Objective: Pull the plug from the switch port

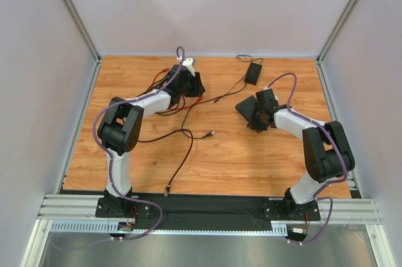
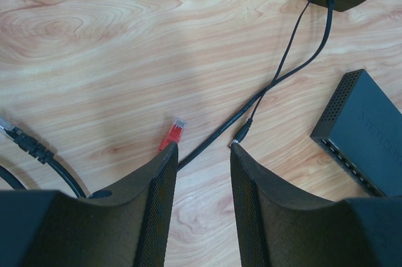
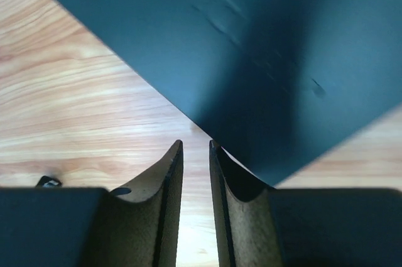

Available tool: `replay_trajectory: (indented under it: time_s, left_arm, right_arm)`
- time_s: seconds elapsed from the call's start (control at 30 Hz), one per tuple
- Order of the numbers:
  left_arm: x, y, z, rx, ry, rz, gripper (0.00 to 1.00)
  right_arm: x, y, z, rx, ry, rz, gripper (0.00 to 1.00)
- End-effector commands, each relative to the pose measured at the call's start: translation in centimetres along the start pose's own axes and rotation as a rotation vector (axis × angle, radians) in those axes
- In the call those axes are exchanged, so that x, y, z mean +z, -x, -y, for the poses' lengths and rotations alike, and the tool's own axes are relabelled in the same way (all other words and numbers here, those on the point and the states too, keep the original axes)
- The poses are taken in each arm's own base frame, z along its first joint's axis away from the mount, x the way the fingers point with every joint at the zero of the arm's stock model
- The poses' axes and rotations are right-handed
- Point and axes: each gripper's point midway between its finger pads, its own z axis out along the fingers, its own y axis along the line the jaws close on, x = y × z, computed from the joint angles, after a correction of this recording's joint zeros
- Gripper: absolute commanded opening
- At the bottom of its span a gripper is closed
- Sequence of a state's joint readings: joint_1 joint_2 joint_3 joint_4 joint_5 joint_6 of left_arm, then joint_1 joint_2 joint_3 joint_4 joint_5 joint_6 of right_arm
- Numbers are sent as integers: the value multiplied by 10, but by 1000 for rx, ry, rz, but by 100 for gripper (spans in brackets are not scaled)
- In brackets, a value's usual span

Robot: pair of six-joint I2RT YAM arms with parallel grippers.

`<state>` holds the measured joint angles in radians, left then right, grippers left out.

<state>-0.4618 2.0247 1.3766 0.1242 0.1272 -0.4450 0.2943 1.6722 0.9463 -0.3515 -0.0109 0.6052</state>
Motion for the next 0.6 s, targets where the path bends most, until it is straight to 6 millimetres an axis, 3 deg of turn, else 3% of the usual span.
replay_trajectory:
  time_s: [0.0, 0.23, 0.57]
  left_arm:
    - [-13, 30, 16, -3, -55, 84, 47]
    - [-13, 28, 17, -12, -70, 76, 47]
    - [-13, 30, 16, -38, -96, 75, 47]
  right_arm:
    - [-14, 21, 26, 60, -70, 116, 24]
    - [-12, 38, 58, 115, -181, 207, 25]
    - [-6, 92, 87, 190, -292, 293, 25]
